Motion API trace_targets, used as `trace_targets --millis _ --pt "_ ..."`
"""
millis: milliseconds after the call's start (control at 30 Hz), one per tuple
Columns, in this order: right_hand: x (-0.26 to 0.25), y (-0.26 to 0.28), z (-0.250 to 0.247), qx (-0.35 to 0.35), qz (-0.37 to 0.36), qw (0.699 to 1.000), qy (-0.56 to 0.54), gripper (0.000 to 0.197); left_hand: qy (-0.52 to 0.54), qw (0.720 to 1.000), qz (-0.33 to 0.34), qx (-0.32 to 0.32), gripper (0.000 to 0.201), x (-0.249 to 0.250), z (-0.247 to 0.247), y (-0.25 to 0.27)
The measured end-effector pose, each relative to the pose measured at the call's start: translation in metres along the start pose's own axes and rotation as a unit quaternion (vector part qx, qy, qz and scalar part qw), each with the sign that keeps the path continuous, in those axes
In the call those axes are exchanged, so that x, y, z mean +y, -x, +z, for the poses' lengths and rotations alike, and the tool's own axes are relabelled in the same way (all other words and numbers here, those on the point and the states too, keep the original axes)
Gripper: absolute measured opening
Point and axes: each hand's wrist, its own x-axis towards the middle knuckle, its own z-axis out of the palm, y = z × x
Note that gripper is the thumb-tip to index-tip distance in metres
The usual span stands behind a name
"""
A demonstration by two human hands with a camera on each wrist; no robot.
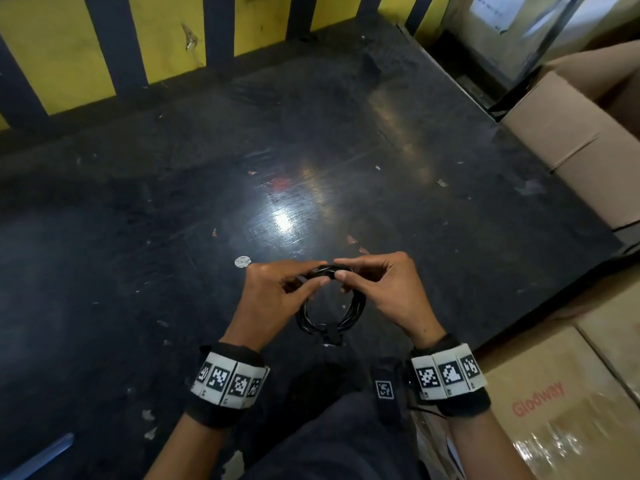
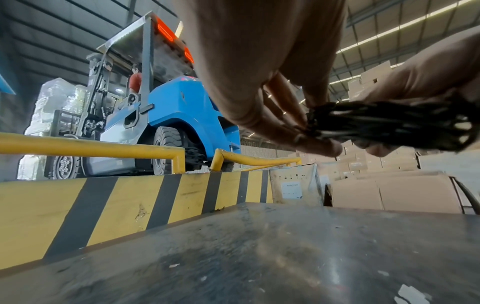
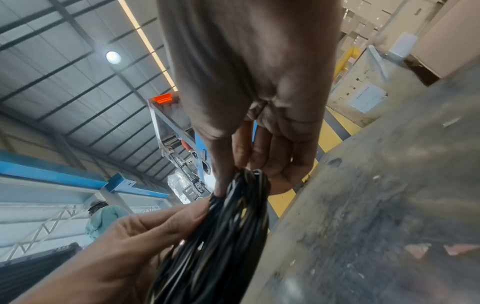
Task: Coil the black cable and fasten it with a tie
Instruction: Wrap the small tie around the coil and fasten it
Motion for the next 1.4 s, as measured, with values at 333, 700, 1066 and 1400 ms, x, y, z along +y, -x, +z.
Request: trace_targets --millis 333,700,1066,1400 --pt "0.028 -0.021 -0.028 -0.107 0.062 0.992 0.006 0.031 -0.04 0.999 -0.003 0.004 0.016 -0.027 0.013 0.004" --pt "0.131 -0.056 -0.064 0.09 0.174 0.901 0.386 0.028 -0.068 0.997 -0.032 0.032 0.013 -0.055 0.004 -0.001" --pt "0.146 -0.05 -0.042 0.049 0.131 0.868 0.476 0.04 -0.072 0.996 -0.051 0.015 0.014 -0.062 0.005 0.014" --pt "0.148 -0.053 -0.038 0.097 0.063 0.938 0.327 0.02 -0.07 0.995 -0.065 0.032 0.015 -0.061 0.0 0.021"
